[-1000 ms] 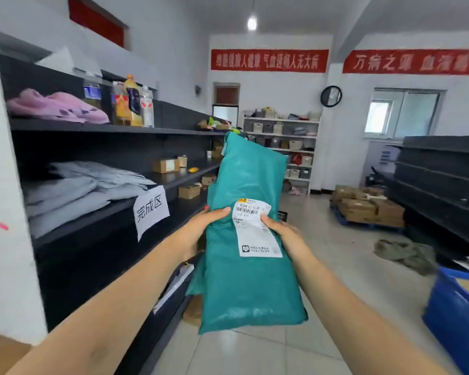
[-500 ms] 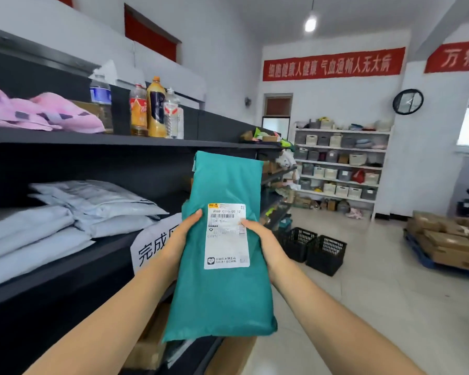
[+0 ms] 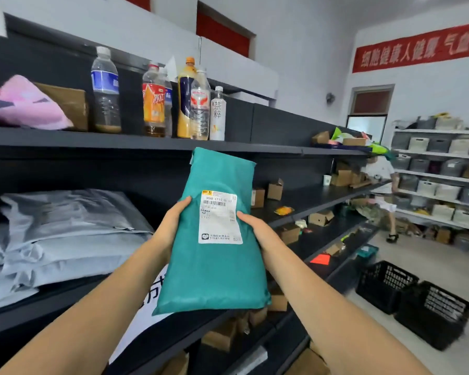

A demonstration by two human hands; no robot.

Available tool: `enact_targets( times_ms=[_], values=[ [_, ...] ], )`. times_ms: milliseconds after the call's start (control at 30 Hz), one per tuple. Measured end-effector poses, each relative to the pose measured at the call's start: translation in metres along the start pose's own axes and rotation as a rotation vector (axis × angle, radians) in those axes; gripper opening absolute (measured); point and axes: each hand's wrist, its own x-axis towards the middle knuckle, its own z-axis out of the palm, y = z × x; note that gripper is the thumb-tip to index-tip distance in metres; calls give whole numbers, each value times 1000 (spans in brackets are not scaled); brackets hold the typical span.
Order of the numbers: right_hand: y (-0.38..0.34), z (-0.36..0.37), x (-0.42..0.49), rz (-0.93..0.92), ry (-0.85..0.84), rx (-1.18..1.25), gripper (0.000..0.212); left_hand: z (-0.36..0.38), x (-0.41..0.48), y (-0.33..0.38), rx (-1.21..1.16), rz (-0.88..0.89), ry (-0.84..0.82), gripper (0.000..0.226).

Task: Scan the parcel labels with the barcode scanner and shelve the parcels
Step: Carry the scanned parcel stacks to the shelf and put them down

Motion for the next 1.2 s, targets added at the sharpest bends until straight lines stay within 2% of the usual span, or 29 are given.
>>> enact_targets(
  times_ms=[167,300,333,433,567,633,767,867,933,1033,1100,1200],
  values=[
    [-11,10,106,97,-62,-152,58,-16,87,6,70,-22,145,31],
    [-12,28,172,174,-126,-275,32,-41,155,5,173,-88,291,31],
    [-11,34,188,192,-135,-310,33,-49,168,7,201,-102,325,31],
    [-4,59,234,186,-143,-439,52,-71,198,17,334,-129,404,33],
    [1,93,266,153,-186,-522,59,-100,224,35,470,-102,560,44],
    [7,103,276,126,-203,-595,59,-113,228,35,617,-137,615,44],
    [25,118,287,102,-289,-758,65,-117,215,16,1057,-143,691,38],
    [23,122,286,140,-320,-860,74,-116,220,17,1221,-148,716,50],
    [15,120,280,126,-320,-899,75,-116,218,26,1252,-80,714,54],
    [-3,111,263,18,-283,-931,76,-110,193,45,1296,149,747,37],
    [-15,104,251,-162,-232,-1070,75,-106,166,50,1294,304,824,28],
    [-24,98,216,-447,-169,-1249,55,-98,120,45,1276,357,882,29]
  ],
)
